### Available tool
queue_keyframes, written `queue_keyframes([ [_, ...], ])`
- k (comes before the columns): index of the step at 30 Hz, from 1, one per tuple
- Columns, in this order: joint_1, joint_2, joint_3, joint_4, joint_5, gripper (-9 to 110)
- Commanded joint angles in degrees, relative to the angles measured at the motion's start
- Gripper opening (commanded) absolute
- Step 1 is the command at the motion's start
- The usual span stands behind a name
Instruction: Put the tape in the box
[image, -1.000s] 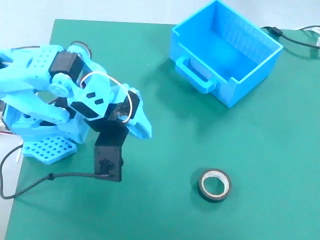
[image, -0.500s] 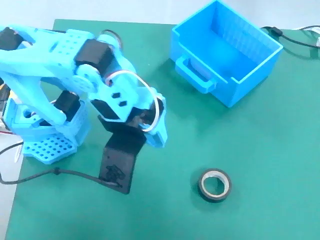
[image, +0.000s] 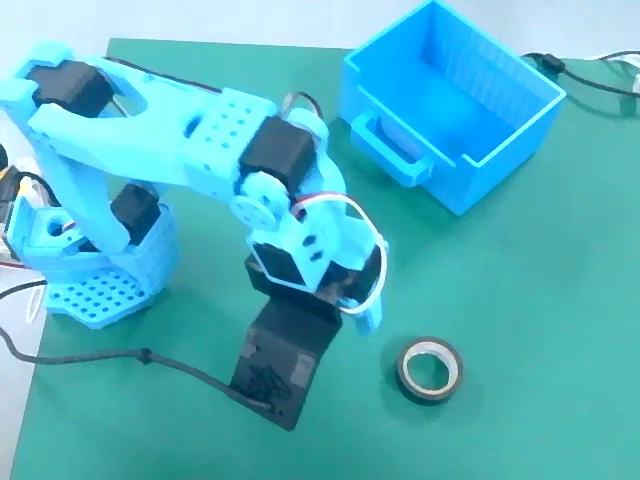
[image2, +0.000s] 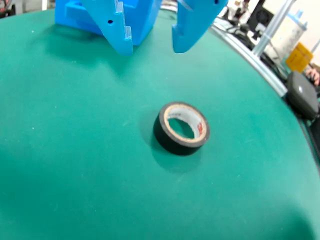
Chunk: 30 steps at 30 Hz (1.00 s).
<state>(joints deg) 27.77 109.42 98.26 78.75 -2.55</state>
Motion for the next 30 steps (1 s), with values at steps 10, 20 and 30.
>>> queue_keyframes([
  [10,-0.4,-16.5,-13.4,1.0,-2.0,19],
  [20,-2.4,-31.9,-22.5,2.7,-4.5,20],
  [30,-5.9,-38.0,-25.9,3.7,-6.5,21],
])
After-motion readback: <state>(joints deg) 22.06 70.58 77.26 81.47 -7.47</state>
